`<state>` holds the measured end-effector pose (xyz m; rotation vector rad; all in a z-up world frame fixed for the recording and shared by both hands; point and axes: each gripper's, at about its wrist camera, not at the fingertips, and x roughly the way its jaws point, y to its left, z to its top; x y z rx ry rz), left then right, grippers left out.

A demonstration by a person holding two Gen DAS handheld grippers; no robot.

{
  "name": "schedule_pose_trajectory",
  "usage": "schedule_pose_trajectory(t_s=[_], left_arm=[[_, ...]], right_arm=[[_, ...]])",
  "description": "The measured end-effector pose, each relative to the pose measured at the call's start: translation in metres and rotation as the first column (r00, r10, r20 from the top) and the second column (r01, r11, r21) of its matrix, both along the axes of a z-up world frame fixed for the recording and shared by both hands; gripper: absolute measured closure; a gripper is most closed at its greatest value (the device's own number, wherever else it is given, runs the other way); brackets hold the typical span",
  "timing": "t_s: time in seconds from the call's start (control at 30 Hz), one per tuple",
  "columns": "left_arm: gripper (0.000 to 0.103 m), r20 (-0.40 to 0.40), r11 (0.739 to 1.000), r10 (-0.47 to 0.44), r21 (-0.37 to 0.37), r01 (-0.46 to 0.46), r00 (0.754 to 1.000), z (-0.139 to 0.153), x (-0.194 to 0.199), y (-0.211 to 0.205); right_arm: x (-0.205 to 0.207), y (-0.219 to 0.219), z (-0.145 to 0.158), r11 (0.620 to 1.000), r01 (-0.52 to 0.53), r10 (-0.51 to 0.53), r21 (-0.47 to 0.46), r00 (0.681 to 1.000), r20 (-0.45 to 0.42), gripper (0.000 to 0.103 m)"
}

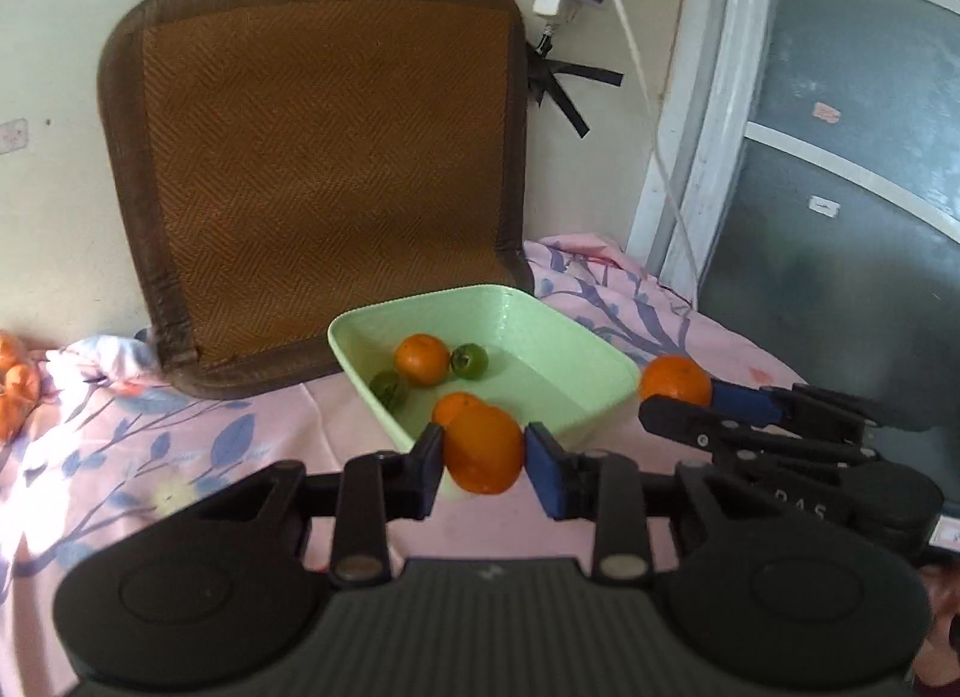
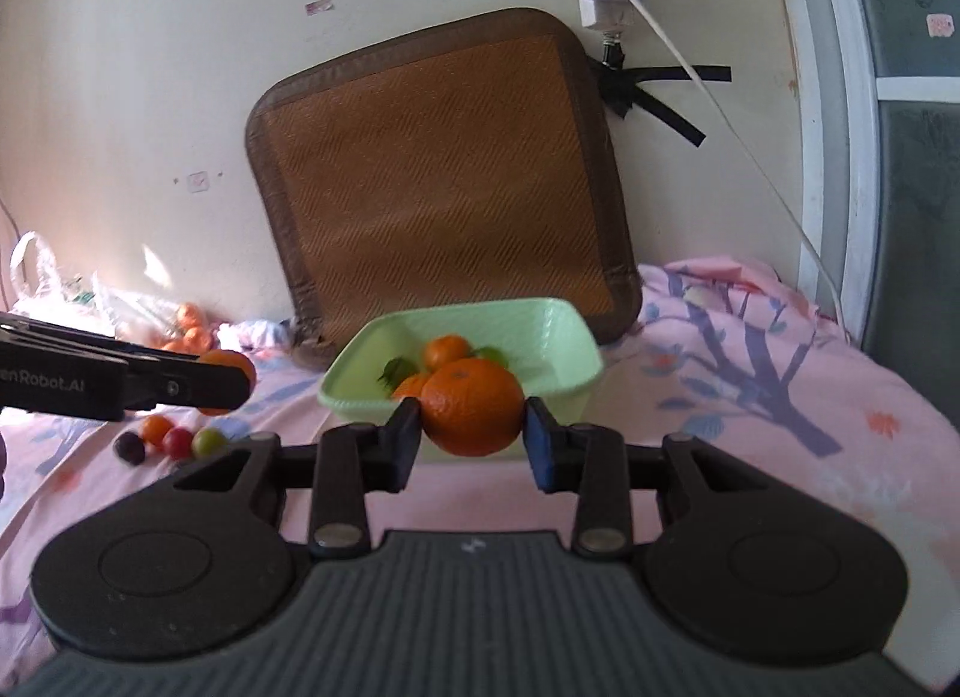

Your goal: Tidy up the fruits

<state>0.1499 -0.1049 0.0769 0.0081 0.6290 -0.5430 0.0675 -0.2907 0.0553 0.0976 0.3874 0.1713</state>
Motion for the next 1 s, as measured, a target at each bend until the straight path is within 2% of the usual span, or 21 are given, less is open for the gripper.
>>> schedule_pose_trajectory(t_s=[0.1,0.2,0.3,0.4,0.47,0.53,0.67,0.8,1.0], left_arm=[[0.073,-0.047,1.000,0.026,0.000,-0.026,0.999,-0.010,0.044,-0.017],[0.073,-0.066,0.999,0.036,0.003,-0.036,0.997,-0.018,0.071,-0.028],[0.073,-0.083,0.999,0.046,0.019,-0.044,0.996,-0.026,0.091,-0.038],[0.073,-0.105,0.999,0.052,0.024,-0.049,0.993,-0.035,0.101,-0.045],[0.071,-0.116,0.999,0.047,0.024,-0.045,0.992,-0.040,0.103,-0.049],[0.064,-0.117,0.999,0.050,0.025,-0.047,0.992,-0.042,0.101,-0.051],[0.063,-0.099,0.997,0.064,0.036,-0.061,0.993,-0.037,0.086,-0.046],[0.063,-0.039,0.994,0.099,0.054,-0.097,0.994,-0.020,0.054,-0.035],[0.055,0.043,0.986,0.144,0.082,-0.148,0.989,-0.002,-0.002,-0.013]], right_arm=[[0.041,-0.004,-0.005,0.999,0.027,-0.028,-0.021,0.999,-0.023,0.064],[0.067,-0.008,-0.014,0.999,0.035,-0.036,-0.018,0.998,-0.060,0.064],[0.080,-0.006,-0.022,0.999,0.033,-0.036,-0.034,0.996,-0.085,0.063],[0.082,-0.003,-0.025,0.998,0.030,-0.035,-0.057,0.997,-0.075,0.062],[0.083,-0.002,-0.025,0.998,0.029,-0.033,-0.057,0.997,-0.066,0.057],[0.082,-0.002,-0.025,0.998,0.027,-0.031,-0.061,0.998,-0.055,0.052],[0.077,-0.001,-0.025,0.997,0.032,-0.034,-0.072,0.999,-0.024,0.051],[0.071,-0.003,-0.021,0.999,0.034,-0.034,-0.040,0.999,-0.010,0.051],[0.042,0.005,-0.009,1.000,0.028,-0.028,-0.002,1.000,0.005,0.051]])
